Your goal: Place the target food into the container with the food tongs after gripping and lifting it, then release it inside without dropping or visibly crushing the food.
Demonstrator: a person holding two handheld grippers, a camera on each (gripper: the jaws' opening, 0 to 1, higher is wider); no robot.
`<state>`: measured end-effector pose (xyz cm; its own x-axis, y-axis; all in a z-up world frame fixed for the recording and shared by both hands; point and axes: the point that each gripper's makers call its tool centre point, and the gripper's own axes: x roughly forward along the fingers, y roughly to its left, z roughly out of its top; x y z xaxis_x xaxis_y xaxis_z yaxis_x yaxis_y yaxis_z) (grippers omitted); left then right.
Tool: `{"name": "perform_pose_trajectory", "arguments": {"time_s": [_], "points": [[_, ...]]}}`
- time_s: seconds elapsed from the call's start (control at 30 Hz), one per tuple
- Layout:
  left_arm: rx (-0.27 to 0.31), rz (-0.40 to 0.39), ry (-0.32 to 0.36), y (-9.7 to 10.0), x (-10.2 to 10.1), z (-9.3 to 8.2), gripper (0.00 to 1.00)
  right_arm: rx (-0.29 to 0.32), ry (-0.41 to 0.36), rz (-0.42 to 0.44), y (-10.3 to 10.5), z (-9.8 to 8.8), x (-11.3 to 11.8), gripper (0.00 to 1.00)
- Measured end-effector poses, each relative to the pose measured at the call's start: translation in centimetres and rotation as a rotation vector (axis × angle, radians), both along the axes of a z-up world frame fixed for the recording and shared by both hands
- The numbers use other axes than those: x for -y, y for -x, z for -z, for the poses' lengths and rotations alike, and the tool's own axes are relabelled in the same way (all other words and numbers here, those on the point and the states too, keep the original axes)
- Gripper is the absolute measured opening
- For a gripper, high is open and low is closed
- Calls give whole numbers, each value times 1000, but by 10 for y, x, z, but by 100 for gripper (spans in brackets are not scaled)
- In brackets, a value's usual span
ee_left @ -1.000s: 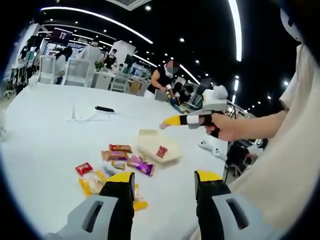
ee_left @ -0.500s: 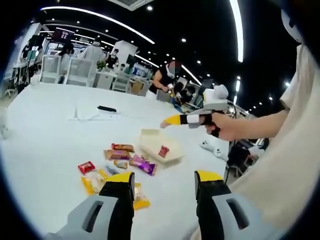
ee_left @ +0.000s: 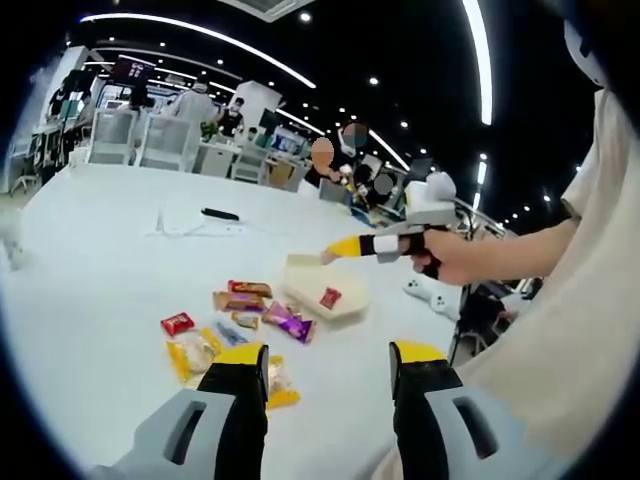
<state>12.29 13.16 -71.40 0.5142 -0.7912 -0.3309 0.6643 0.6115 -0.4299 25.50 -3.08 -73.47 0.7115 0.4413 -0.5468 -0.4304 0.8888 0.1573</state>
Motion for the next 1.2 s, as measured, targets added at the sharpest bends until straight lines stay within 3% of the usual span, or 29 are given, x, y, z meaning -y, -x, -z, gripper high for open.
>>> {"name": "perform_pose_trajectory", "arguments": {"time_s": [1.2], "points": [[-68, -6, -2, -14, -9, 15, 50, -148, 27, -89, 13, 61, -34, 25]]}}
